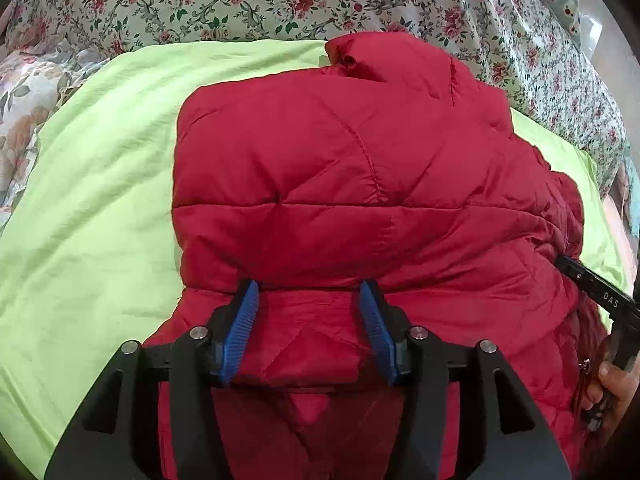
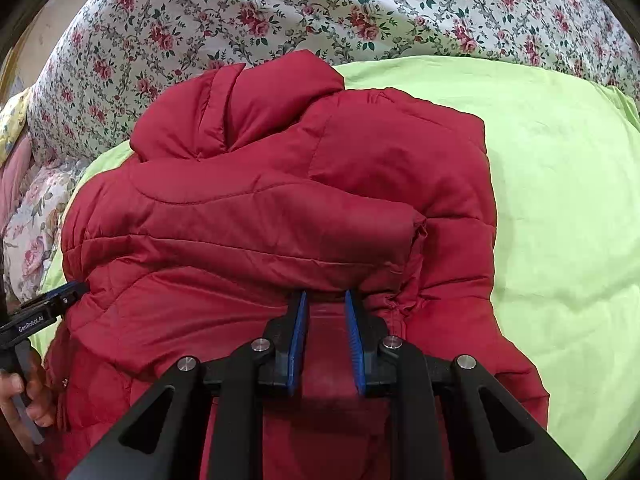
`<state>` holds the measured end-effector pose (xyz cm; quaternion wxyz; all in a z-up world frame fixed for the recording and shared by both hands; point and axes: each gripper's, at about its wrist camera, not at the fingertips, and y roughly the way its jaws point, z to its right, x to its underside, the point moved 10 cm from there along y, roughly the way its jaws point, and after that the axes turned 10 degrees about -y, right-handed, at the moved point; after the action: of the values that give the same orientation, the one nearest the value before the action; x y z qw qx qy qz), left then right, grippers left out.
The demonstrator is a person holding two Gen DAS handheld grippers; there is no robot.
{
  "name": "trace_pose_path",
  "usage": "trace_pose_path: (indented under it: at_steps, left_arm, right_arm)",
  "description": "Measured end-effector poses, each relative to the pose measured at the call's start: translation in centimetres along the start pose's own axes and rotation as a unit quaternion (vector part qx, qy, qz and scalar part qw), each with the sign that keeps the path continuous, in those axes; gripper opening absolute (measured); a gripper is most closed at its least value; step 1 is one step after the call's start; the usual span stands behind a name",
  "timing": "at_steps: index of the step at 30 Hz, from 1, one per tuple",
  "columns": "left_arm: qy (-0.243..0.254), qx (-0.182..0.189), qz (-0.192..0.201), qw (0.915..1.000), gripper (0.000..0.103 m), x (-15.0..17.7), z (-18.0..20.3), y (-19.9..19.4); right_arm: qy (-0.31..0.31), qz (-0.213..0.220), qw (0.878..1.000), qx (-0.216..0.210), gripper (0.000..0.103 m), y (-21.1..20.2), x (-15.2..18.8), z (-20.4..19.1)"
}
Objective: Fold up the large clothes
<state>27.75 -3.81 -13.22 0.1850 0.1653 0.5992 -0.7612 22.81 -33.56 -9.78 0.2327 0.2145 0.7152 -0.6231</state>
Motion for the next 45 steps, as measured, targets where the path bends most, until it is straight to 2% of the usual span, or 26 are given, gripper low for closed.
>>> trace_pose_path:
  at_steps: [4, 6, 7, 11, 18, 21, 24, 37, 45]
  left_arm:
    - [-0.011, 0.02, -0.004, 0.9997, 0.059, 0.5, -0.4, -1.8]
    - [-0.018, 0.024, -0.005, 0.9995, 0.06, 0.9, -0.8, -2.6]
    - [-0.022, 0.025, -0.006, 0.9994, 0.06, 1.2, -1.0, -3.1]
    - [-0.029, 0.031, -0.011, 0.999, 0.06, 2.6, -1.5, -5.1]
    - [-0.022, 0.044, -0.005, 0.9988, 0.06, 5.3, -1.8, -10.2]
    - [-0.018, 0.049, 0.0, 0.9986, 0.069, 6.6, -2.0, -12.1]
    - [-0.016, 0.047, 0.004, 0.9987, 0.07, 7.9, -2.2, -13.6]
    - [-0.035, 0.048, 0.003, 0.9982, 0.07, 12.6, -3.9, -17.6]
    - [-0.042, 0.04, -0.007, 0.9983, 0.07, 15.2, -5.2, -18.4]
  right_arm:
    - [0.027, 0.008, 0.999, -0.024, 0.029, -2.5, -0.2, -0.2]
    - [0.025, 0.021, 0.999, -0.025, 0.047, -4.2, -0.3, -0.3]
    - [0.02, 0.028, 0.999, -0.025, 0.049, -5.2, -0.2, -0.5]
    - [0.023, 0.033, 0.999, -0.037, 0.049, -7.5, 0.7, -0.8]
    - [0.017, 0.028, 0.998, -0.052, 0.062, -11.4, 3.6, -1.2]
    - [0.013, 0.029, 0.998, -0.054, 0.068, -13.2, 4.8, -1.3]
    - [0.009, 0.027, 0.998, -0.056, 0.069, -14.5, 6.0, -1.5]
    - [0.013, 0.023, 0.998, -0.052, 0.078, -19.8, 11.7, -2.0]
    - [-0.001, 0.009, 1.0, -0.019, 0.086, -21.3, 14.6, -1.3]
